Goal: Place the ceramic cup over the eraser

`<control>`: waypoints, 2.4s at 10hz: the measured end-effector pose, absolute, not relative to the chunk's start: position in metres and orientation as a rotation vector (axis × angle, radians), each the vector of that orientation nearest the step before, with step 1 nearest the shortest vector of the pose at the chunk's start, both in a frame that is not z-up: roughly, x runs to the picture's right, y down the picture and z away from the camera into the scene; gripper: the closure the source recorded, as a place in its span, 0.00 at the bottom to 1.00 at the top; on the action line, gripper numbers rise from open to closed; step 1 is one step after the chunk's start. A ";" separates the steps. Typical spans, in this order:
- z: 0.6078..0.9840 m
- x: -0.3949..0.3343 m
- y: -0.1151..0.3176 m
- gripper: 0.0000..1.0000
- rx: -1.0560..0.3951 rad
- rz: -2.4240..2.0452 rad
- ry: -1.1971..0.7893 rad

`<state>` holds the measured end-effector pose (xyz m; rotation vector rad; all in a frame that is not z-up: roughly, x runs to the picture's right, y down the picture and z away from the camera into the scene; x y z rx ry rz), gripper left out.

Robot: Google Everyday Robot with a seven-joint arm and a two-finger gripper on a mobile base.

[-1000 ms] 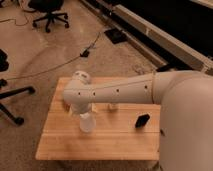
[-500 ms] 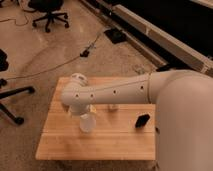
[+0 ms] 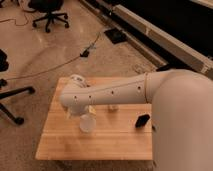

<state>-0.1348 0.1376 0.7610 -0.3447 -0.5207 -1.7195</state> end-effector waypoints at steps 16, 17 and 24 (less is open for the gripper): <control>0.767 -0.145 0.136 0.20 -0.334 -1.745 -0.514; 0.767 -0.145 0.135 0.20 -0.333 -1.747 -0.513; 0.770 -0.147 0.134 0.20 -0.331 -1.755 -0.507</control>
